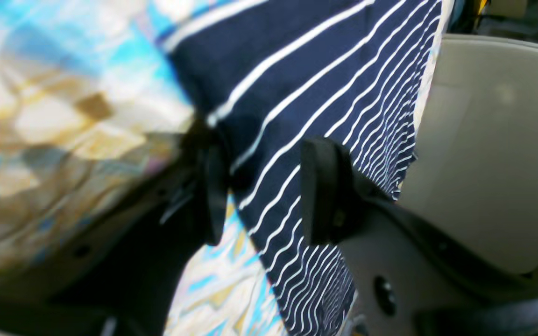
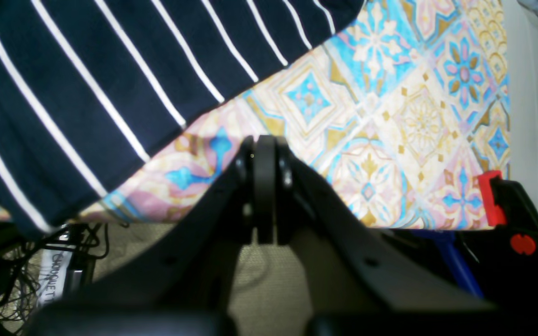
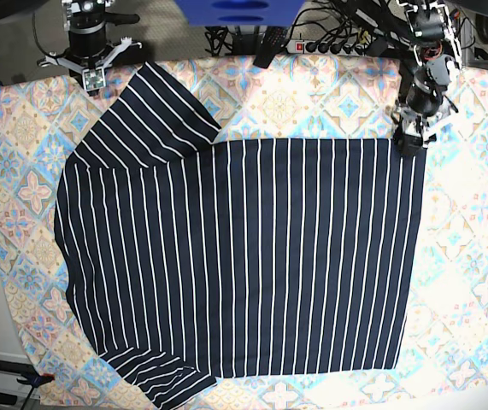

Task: Fold the T-shirt properly
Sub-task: 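Lower the right gripper onto the sleeve shoulder and pinch the fabric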

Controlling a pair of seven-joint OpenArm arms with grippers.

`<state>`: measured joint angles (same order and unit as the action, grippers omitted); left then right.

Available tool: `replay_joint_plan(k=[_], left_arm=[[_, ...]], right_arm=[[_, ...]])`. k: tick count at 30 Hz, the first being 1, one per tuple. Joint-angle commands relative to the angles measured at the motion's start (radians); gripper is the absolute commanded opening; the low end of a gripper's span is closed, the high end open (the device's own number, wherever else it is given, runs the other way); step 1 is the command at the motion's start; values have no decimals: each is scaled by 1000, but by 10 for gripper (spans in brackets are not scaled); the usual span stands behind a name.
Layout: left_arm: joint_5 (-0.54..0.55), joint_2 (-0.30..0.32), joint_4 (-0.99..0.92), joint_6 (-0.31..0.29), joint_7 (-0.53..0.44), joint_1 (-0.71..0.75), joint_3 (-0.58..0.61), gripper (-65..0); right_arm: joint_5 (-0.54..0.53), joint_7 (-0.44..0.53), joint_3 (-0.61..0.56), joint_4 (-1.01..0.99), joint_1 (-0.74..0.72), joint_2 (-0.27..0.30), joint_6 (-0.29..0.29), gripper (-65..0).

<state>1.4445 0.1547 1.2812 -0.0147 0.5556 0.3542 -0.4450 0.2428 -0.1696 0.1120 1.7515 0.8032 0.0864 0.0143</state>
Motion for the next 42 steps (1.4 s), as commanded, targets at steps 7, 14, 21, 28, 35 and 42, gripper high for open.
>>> replay_joint_plan(k=[7, 14, 21, 28, 35, 42], left_arm=[[-6, 7, 1, 14, 5, -8, -2, -406], [-4, 13, 4, 14, 19, -31, -1, -421], [-3, 13, 4, 12, 123, -43, -2, -601], [-3, 18, 5, 11, 125, -20, -2, -650], [3, 35, 107, 11, 125, 13, -2, -650], [-1, 36, 108, 11, 125, 18, -2, -650]], right_arm=[[0, 18, 5, 17, 11, 6, -7, -650], [0, 18, 4, 17, 11, 6, -7, -650], [-1, 18, 4, 28, 11, 6, -7, -650], [-72, -12, 2, 104, 8, 6, -7, -599], [-432, -268, -1, 132, -95, 11, -7, -484], [-689, -428, 5, 124, -176, 13, -7, -447]])
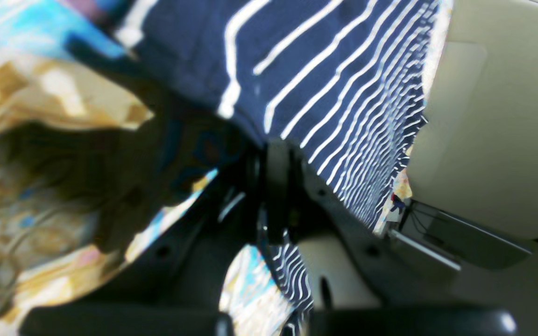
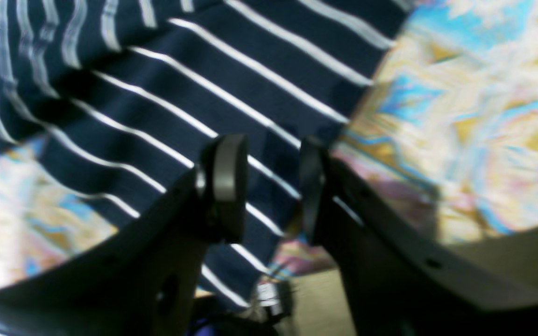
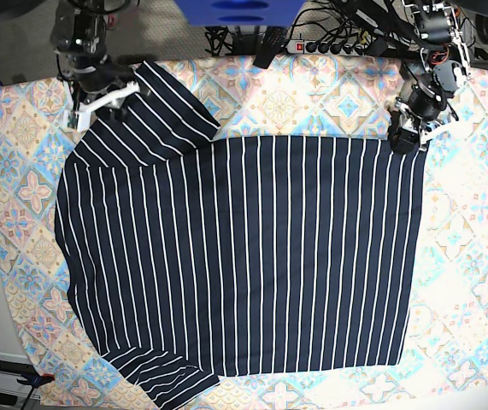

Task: Fold the T-shirt properly
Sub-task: 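Lower the right gripper onto the sleeve shoulder and pinch the fabric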

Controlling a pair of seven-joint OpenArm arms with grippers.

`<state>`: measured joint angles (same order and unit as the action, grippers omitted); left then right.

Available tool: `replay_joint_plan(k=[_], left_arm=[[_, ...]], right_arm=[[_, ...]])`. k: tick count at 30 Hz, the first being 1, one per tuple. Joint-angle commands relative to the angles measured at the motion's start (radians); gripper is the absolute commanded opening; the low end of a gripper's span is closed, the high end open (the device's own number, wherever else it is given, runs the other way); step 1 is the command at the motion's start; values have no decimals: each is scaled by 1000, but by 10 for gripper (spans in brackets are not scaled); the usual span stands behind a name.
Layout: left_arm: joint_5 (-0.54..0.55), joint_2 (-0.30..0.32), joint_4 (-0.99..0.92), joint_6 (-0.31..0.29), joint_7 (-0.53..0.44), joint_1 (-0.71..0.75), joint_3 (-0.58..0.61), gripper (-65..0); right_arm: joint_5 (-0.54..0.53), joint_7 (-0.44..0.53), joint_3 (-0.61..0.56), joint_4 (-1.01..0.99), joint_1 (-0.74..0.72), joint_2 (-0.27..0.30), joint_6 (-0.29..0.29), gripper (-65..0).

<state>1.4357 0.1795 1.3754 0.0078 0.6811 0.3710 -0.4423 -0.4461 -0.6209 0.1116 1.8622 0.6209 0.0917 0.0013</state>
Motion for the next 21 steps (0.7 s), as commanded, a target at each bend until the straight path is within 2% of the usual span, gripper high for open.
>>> replay_joint_plan(k=[1, 6, 13, 21], left_arm=[[7, 12, 12, -12, -1, 1, -5, -650], [9, 12, 12, -12, -1, 1, -5, -650], [6, 12, 12, -12, -1, 1, -5, -650], [4, 12, 12, -12, -1, 1, -5, -650]], right_arm=[[-13, 3, 6, 14, -6, 7, 6, -443], [-20, -38, 6, 7, -55, 7, 6, -441], [-21, -38, 67, -109, -62, 7, 9, -427], [-24, -38, 67, -195, -98, 6, 10, -428]])
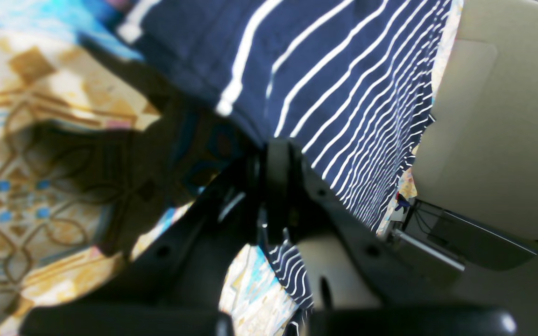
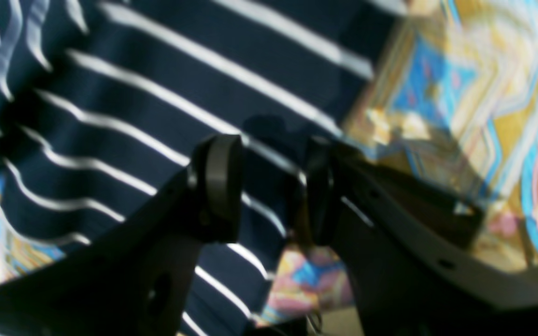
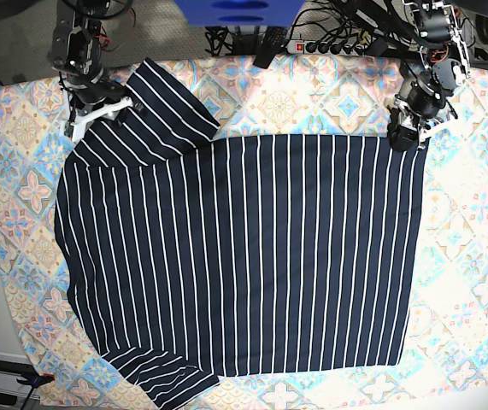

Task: Fold the T-shirt properly
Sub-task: 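Lower the right gripper onto the sleeve shoulder and pinch the fabric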

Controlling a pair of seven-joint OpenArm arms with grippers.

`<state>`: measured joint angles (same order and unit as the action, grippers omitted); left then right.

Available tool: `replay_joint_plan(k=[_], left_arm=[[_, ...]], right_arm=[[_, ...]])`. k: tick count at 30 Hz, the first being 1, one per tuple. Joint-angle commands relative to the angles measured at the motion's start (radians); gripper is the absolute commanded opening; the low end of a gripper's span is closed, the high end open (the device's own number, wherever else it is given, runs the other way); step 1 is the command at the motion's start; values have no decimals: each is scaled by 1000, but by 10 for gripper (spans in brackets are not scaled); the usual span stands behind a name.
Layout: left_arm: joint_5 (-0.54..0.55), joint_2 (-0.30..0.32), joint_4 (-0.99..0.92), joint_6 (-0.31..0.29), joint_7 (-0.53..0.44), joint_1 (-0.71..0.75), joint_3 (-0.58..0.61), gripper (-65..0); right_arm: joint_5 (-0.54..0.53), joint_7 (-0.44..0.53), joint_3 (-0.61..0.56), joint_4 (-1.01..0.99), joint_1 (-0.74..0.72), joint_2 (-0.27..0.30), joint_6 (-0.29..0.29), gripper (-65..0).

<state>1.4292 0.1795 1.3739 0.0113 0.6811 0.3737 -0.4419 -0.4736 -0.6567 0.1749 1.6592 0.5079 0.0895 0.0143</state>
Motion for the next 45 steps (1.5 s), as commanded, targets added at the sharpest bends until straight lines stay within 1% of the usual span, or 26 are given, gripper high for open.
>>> replay_joint_plan(k=[1, 5, 7, 9, 11, 12, 18, 19, 25, 27, 31, 33, 40, 43, 45], left_arm=[[11, 12, 14, -15, -1, -2, -5, -650], [11, 12, 14, -15, -1, -2, -5, -650], [9, 12, 14, -15, -1, -2, -5, -650], [9, 12, 14, -15, -1, -2, -5, -650], [9, 12, 12, -15, -1, -2, -5, -650], [9, 12, 12, -15, -1, -2, -5, -650], [9, 12, 12, -15, -1, 5, -5, -650], [9, 12, 14, -15, -1, 12, -5, -650], [9, 12, 15, -15, -1, 20, -5, -650], [9, 12, 15, -15, -1, 20, -5, -650], [9, 12, 14, -15, -1, 20, -5, -650], [9, 12, 14, -15, -1, 20, -5, -650], [9, 12, 14, -15, -1, 17, -5, -650], [9, 12, 12, -15, -1, 17, -5, -650], [9, 12, 12, -15, -1, 17, -5, -650]], right_arm=[[-15, -2, 4, -6, 7, 8, -3, -428], [-173, -2, 2, -86, -25, 10, -3, -429], [-227, -2, 2, -113, -27, 17, -3, -431], [-264, -2, -2, -123, -27, 39, -3, -432], [-277, -2, -4, -115, -25, 43, -3, -440], [-279, -2, -4, -113, -24, 45, -3, -455], [-281, -2, 2, -113, -21, 45, -3, -638], [-281, -2, 2, -113, -18, 45, -3, -650], [-277, -2, 4, -78, 1, 46, -3, -643], [-274, -2, 4, -41, 10, 46, -3, -617], [-274, -1, 4, 42, 44, 74, -3, -528], [-274, -2, 4, 49, 44, 74, -3, -480], [-276, -2, -2, 43, 44, 83, -3, -341], [-276, -2, -2, 42, 42, 83, -3, -305], [-276, -2, -1, 31, 41, 83, -3, -297]])
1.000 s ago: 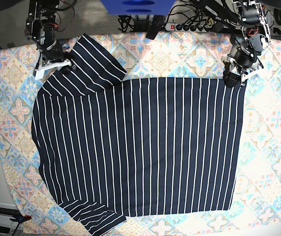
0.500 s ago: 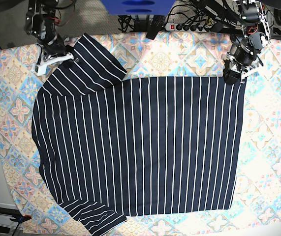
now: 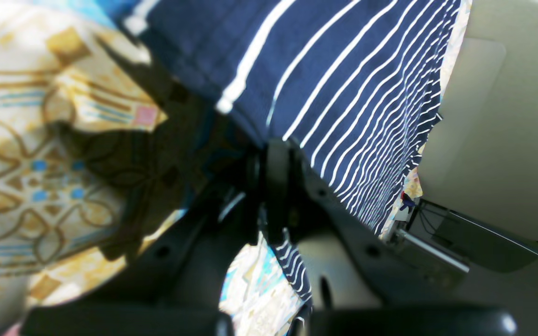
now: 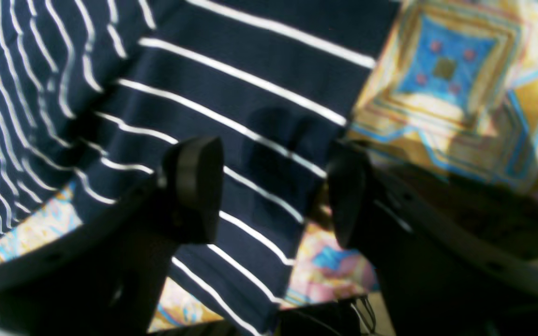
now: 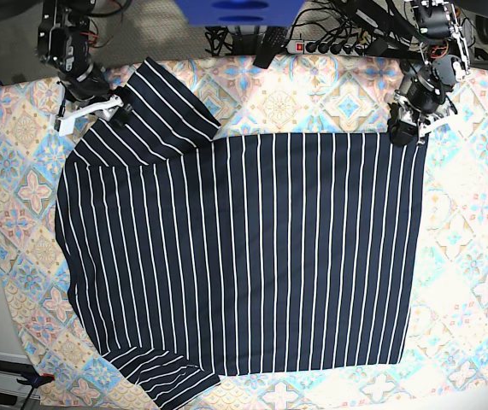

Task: Fold the T-shirt properly
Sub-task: 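Lower the right gripper onto the sleeve shoulder and pinch the fabric, then lift both grippers and pull the shoulder edge toward the arms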

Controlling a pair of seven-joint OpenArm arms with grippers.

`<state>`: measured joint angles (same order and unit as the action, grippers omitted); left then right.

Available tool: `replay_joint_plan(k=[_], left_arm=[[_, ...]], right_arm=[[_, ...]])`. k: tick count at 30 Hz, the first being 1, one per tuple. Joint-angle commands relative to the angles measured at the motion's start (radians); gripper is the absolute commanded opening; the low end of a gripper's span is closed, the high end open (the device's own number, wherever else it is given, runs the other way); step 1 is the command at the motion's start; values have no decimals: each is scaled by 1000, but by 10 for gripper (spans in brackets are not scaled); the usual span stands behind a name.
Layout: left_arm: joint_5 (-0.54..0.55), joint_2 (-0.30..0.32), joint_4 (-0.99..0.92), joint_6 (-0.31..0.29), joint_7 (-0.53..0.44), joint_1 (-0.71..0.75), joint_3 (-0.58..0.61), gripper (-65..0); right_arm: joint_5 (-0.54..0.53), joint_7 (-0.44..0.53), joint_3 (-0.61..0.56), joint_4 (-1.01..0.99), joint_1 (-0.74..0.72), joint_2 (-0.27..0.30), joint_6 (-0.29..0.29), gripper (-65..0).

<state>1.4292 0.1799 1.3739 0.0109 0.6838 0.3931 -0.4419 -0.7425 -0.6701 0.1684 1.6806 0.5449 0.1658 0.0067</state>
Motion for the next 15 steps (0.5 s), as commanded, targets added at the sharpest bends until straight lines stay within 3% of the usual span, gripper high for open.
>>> replay_joint_plan(k=[1, 15], left_arm=[[9, 11, 12, -15, -3, -4, -5, -650], [9, 11, 12, -15, -3, -6, -5, -650]], right_arm=[[-7, 11, 6, -3, 1, 7, 5, -295], [-12, 11, -23, -75, -12, -2, 5, -296]])
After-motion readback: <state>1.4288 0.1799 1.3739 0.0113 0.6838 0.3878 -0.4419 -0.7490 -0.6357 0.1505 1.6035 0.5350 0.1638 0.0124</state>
